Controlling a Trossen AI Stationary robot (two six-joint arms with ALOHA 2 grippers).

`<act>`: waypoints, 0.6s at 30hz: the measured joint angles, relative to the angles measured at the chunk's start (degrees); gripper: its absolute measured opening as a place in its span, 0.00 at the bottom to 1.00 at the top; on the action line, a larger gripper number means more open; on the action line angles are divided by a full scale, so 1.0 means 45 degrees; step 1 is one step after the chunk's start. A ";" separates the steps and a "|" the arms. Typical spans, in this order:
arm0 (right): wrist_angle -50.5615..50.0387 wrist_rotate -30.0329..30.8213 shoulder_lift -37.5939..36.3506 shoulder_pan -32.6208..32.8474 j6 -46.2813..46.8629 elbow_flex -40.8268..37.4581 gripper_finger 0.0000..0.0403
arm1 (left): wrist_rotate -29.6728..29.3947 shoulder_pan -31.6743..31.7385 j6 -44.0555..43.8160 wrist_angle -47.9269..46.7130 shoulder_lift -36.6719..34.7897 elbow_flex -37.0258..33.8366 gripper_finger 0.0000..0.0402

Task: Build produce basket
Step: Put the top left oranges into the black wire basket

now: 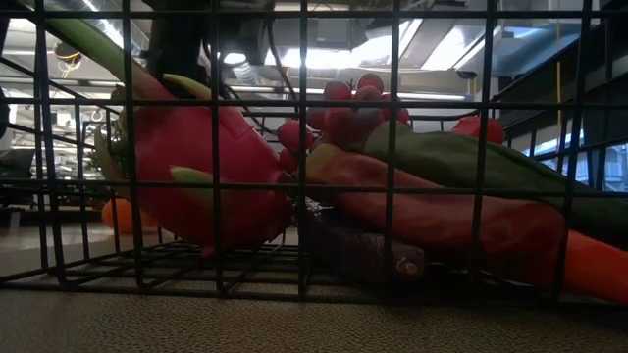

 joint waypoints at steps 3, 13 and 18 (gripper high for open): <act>-0.0001 0.0000 -0.0001 0.0001 -0.0045 0.0000 0.38 | -0.0108 -0.0271 -0.0005 -0.0436 -0.0163 0.0456 0.00; -0.0005 -0.0019 -0.0004 0.0004 -0.0407 0.0000 0.38 | -0.1252 -0.1280 -0.0217 -0.1582 -0.0390 0.2891 0.00; -0.0005 -0.0363 0.0000 0.0000 -0.0563 0.0000 0.38 | -0.2064 -0.1790 -0.0295 -0.2306 -0.0393 0.4440 0.00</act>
